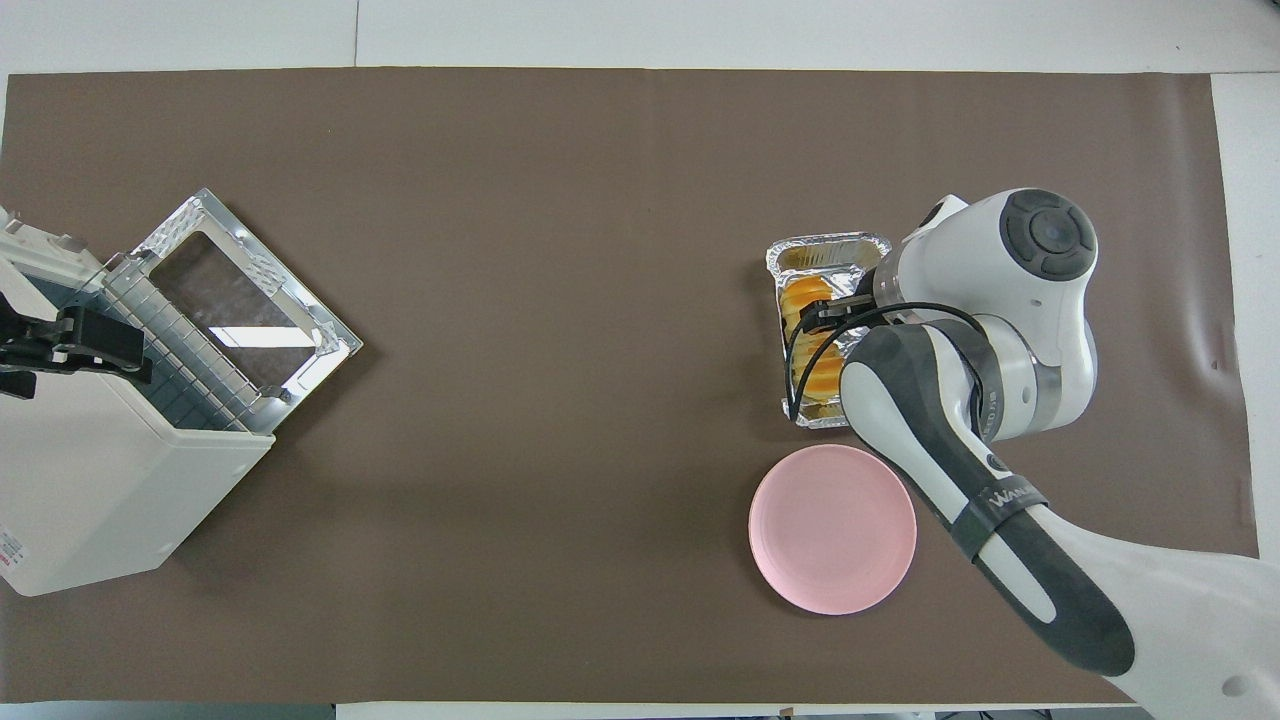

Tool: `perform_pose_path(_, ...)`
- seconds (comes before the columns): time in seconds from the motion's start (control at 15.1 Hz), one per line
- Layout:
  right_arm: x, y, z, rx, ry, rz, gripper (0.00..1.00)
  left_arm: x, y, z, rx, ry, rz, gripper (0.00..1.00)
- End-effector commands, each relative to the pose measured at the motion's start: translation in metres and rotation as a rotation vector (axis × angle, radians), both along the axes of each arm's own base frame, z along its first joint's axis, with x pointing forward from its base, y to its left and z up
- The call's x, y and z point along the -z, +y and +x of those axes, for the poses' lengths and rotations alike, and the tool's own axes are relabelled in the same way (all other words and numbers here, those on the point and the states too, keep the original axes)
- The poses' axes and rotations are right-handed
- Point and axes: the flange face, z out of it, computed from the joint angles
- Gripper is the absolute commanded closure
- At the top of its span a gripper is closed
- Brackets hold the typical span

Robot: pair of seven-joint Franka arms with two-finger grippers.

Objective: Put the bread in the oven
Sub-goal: 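Lower the bread into the foil tray with the right gripper, then grip the foil tray rim with the right gripper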

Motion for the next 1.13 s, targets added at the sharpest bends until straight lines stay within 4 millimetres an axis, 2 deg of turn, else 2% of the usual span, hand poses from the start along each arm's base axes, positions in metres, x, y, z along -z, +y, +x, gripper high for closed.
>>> perform_pose_path(0.0, 0.018, -0.019, -0.009, 0.001, 0.023, -0.011, 0.00, -0.005, 0.003, -0.002, -0.003, 0.005, 0.011, 0.00)
perform_pose_path(0.13, 0.036, -0.023, -0.016, 0.019, 0.029, -0.003, 0.02, -0.005, 0.003, -0.002, -0.003, 0.005, 0.011, 0.00)
perform_pose_path(0.33, 0.050, -0.024, -0.023, 0.019, 0.054, -0.005, 0.20, -0.005, 0.003, -0.002, -0.003, 0.005, 0.011, 0.00)
perform_pose_path(0.4, 0.054, -0.024, -0.025, 0.021, 0.054, -0.005, 0.31, -0.005, 0.003, -0.002, -0.003, 0.005, 0.011, 0.00)
perform_pose_path(0.46, 0.058, -0.025, -0.026, 0.023, 0.057, -0.005, 0.47, -0.005, 0.003, -0.002, -0.003, 0.005, 0.011, 0.00)
perform_pose_path(0.53, 0.059, -0.026, -0.027, 0.023, 0.058, -0.006, 0.66, -0.005, 0.003, -0.002, -0.003, 0.005, 0.011, 0.00)
perform_pose_path(0.6, 0.059, -0.025, -0.027, 0.022, 0.060, -0.004, 0.90, -0.005, 0.003, -0.002, -0.003, 0.005, 0.011, 0.00)
perform_pose_path(0.66, 0.058, -0.025, -0.027, 0.031, 0.061, 0.005, 1.00, -0.005, 0.003, -0.002, -0.003, 0.005, 0.011, 0.00)
perform_pose_path(0.86, 0.046, -0.021, -0.020, 0.077, 0.049, 0.065, 1.00, -0.005, 0.003, -0.002, -0.003, 0.005, 0.011, 0.00)
perform_pose_path(1.06, 0.011, -0.004, -0.002, 0.055, 0.010, 0.079, 1.00, -0.005, 0.003, -0.002, -0.003, 0.005, 0.011, 0.00)
